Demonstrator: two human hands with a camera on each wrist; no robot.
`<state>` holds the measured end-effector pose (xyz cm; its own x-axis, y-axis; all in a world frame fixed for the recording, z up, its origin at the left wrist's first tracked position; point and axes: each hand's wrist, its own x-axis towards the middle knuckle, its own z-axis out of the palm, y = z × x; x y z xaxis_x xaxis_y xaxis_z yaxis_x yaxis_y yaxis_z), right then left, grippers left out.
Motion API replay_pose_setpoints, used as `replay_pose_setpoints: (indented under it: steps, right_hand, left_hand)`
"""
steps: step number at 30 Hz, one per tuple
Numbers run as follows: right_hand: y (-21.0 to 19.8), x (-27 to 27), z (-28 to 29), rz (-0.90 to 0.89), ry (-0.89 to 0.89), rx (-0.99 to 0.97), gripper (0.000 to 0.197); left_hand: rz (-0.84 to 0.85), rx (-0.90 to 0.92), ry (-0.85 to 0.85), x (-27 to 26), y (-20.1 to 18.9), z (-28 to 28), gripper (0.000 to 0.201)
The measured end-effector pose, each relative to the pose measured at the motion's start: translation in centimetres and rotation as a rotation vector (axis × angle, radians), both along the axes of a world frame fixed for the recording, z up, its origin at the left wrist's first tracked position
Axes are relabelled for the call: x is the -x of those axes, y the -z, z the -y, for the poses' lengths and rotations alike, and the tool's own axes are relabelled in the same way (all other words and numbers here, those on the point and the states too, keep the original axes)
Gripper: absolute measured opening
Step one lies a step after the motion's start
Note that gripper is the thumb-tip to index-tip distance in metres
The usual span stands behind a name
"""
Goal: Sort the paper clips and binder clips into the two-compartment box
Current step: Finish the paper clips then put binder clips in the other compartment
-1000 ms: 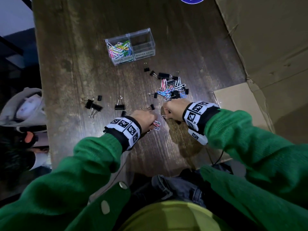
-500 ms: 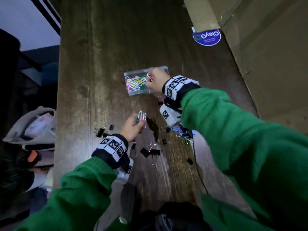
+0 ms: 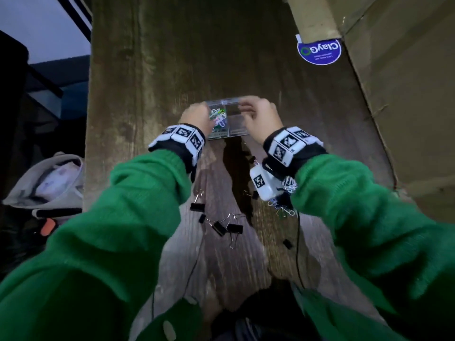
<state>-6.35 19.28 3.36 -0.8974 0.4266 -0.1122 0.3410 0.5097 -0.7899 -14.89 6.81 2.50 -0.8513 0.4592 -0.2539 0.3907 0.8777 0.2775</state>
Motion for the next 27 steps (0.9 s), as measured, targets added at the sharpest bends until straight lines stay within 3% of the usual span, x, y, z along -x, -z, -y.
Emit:
replay_pose_setpoints:
  steps: [4, 9, 14, 21, 27]
  right_hand:
    - [0.5, -6.3, -2.2, 0.007, 0.091, 0.033, 0.036]
    - [3.3, -13.8, -3.8, 0.262, 0.110, -0.018, 0.028]
    - [5.4, -17.8, -3.1, 0.419, 0.021, -0.159, 0.020]
    - [5.6, -19.5, -1.1, 0.399, -0.170, -0.292, 0.043]
    - [5.4, -20.8, -0.7, 0.356, -0.183, -0.281, 0.032]
  left_hand:
    - [-0.066, 0.041, 0.070, -0.6, 0.5, -0.8, 0.038]
    - [-0.197, -0.068, 0.328, -6.1, 0.0, -0.9, 0.039]
    - [0.082, -0.007, 0.617, -13.8, 2.9, -1.4, 0.032]
    - [0.053, 0.071, 0.664, -16.4, 4.9, -1.0, 0.032]
    - [0.071, 0.071, 0.604, -15.9, 5.1, 0.1, 0.025]
